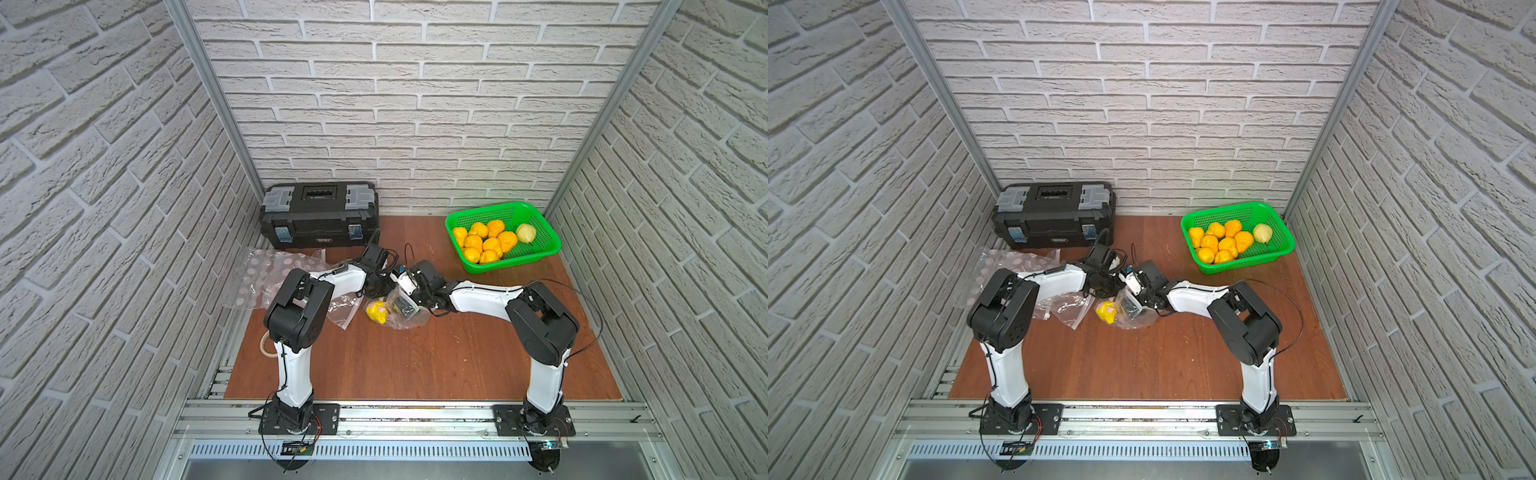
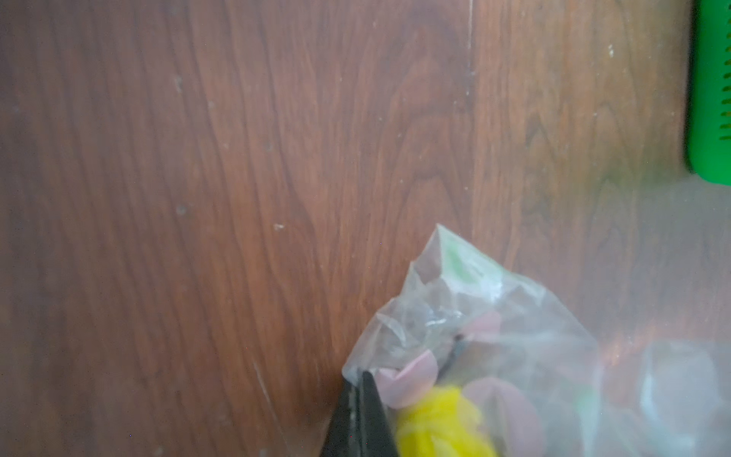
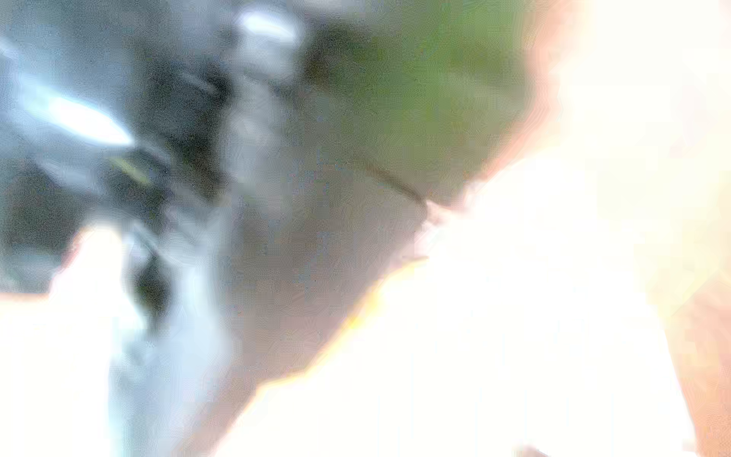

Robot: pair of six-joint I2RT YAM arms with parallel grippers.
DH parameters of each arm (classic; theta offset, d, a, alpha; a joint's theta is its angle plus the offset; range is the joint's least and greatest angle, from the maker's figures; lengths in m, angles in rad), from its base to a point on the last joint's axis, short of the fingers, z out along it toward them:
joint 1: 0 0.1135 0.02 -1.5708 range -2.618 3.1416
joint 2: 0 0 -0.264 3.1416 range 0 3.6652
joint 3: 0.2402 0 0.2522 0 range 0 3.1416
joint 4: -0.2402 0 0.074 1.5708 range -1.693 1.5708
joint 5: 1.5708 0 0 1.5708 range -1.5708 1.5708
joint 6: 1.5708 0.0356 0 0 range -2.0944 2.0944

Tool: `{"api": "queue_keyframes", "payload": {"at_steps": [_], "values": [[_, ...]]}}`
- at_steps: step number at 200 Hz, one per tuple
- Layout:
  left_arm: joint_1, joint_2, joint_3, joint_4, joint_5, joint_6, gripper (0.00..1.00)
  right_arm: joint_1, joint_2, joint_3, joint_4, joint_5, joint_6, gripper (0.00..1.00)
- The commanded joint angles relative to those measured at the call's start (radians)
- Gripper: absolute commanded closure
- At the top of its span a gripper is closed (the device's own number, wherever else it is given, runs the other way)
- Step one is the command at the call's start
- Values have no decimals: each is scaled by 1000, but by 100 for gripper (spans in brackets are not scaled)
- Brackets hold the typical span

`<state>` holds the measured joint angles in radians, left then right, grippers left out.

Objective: Open the zip-top bag and take out the pear
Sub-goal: Pick up the pear from the zipper food storage bag.

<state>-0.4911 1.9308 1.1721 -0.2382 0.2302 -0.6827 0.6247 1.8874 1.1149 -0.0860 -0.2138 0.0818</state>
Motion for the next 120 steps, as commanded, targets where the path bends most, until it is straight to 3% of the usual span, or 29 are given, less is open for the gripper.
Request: {"api": "queue_keyframes", "payload": {"at_steps": [1,41,82,120], "values": [[21,-1,-51,-109,-26,26,100,-36,-78,-53,-41,-32,14,16],[47,-8,-49,-136,-48,42,100,-50,-175,-120,-64,-2,19,11],[47,-9,-40,-145,-40,47,100,-62,-204,-141,-48,68,55,23],[30,-5,-19,-151,-32,43,100,-46,-156,-119,70,-114,79,23]]}}
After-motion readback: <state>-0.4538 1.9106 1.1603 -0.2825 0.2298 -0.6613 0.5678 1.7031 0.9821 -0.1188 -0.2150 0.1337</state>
